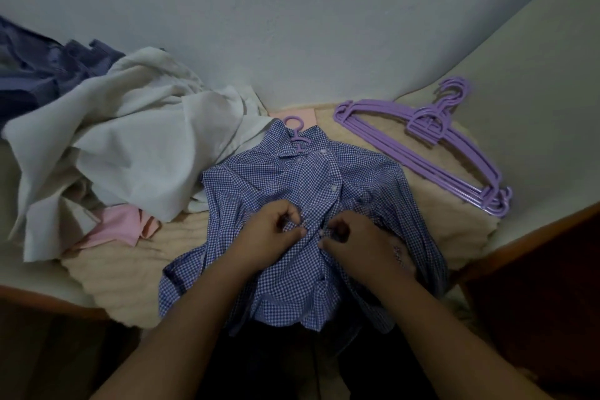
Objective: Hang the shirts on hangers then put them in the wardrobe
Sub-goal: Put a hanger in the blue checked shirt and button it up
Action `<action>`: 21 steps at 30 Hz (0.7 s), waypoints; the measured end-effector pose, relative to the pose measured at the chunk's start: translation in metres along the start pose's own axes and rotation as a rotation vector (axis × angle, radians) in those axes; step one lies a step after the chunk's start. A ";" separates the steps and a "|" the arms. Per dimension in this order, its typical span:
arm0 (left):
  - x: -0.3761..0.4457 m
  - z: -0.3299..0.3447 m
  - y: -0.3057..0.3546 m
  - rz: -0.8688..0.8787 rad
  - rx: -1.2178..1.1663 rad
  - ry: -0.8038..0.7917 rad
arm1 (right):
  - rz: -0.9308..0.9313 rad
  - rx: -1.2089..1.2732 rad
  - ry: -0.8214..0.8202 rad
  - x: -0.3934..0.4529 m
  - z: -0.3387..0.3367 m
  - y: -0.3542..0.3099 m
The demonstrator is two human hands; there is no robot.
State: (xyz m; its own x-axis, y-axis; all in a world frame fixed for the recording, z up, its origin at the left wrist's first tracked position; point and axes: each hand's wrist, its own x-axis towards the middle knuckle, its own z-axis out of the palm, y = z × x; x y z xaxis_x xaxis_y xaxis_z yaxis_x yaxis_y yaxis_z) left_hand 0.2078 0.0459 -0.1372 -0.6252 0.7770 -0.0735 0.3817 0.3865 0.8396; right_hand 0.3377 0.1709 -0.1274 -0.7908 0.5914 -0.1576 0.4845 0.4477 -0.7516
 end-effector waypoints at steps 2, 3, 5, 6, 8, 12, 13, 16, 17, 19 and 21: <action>-0.001 0.001 0.006 -0.008 0.071 0.024 | 0.017 -0.023 0.025 -0.001 0.002 -0.004; -0.002 0.000 0.010 -0.021 0.057 0.041 | 0.022 -0.007 0.041 -0.002 0.002 -0.006; -0.005 -0.005 0.019 -0.052 -0.084 0.069 | 0.000 0.091 0.088 -0.004 0.000 -0.007; -0.007 -0.008 0.024 -0.064 -0.182 0.083 | -0.010 0.183 0.100 -0.006 -0.003 -0.009; -0.013 -0.014 0.034 -0.089 -0.360 0.102 | -0.011 0.376 0.074 -0.010 -0.009 -0.012; -0.027 -0.007 0.042 -0.183 -0.634 0.027 | 0.028 0.590 0.015 -0.018 -0.012 -0.009; -0.030 -0.002 0.041 -0.209 -0.676 0.011 | 0.057 0.656 -0.006 -0.021 -0.011 -0.009; -0.037 0.009 0.038 -0.264 -0.785 0.003 | 0.175 0.867 -0.056 -0.025 -0.004 -0.003; -0.039 0.012 0.037 -0.273 -0.824 0.007 | 0.209 0.922 -0.061 -0.025 -0.003 -0.001; -0.041 0.016 0.037 -0.272 -0.862 0.030 | 0.245 0.984 -0.050 -0.026 -0.002 0.002; -0.042 0.020 0.039 -0.257 -0.860 0.051 | 0.245 0.992 -0.041 -0.025 -0.002 0.003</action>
State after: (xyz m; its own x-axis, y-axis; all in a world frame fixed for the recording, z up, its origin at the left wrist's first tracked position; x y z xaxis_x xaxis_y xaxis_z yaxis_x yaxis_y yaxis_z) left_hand 0.2628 0.0383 -0.1117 -0.6585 0.6867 -0.3079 -0.4026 0.0242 0.9150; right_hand 0.3599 0.1585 -0.1242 -0.7328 0.5601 -0.3864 0.1214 -0.4511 -0.8842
